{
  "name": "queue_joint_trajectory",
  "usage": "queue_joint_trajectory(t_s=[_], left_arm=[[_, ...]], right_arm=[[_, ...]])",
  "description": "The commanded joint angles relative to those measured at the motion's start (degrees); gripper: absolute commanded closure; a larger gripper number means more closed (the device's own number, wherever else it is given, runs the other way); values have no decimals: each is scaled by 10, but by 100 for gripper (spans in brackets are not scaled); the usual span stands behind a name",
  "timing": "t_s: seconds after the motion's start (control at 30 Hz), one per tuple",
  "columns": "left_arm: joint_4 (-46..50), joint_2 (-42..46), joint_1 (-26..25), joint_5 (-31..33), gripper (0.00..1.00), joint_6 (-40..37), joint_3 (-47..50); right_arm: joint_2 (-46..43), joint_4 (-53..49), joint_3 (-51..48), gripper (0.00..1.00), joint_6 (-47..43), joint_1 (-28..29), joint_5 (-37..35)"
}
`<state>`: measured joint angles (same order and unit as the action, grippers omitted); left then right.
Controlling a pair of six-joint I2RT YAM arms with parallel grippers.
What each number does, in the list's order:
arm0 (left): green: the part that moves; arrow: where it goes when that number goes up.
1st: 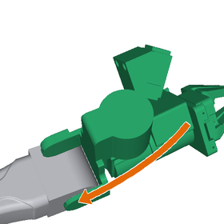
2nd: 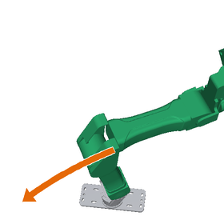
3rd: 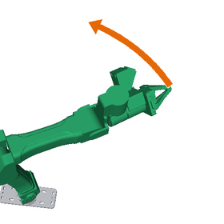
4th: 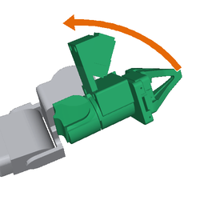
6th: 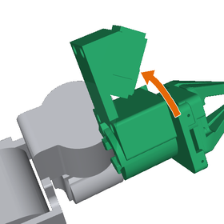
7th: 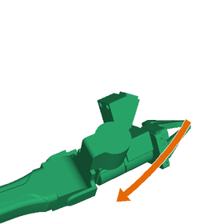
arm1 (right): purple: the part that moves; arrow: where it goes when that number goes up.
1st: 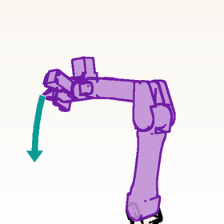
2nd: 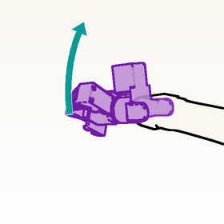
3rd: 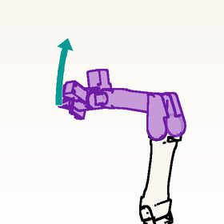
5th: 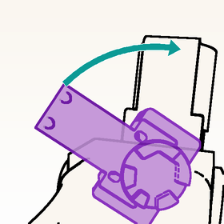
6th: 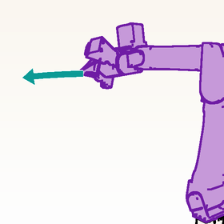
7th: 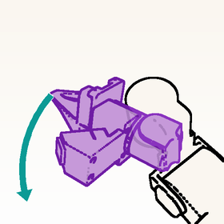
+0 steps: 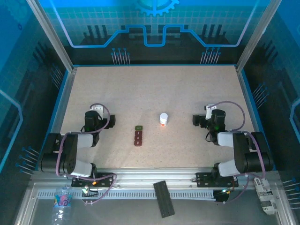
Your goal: Sort the pills into containers
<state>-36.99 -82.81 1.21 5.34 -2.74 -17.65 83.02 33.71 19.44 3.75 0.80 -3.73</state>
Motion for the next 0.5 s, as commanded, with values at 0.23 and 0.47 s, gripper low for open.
queue_joint_trajectory(t_s=[0.23,0.47], left_arm=[[-148,-59,-10,-31,1,27,-47],[-149,-59,-8,-33,1,27,-47]], right_arm=[[47,147,41,0,-44,19,32],[47,146,41,0,-44,19,32]])
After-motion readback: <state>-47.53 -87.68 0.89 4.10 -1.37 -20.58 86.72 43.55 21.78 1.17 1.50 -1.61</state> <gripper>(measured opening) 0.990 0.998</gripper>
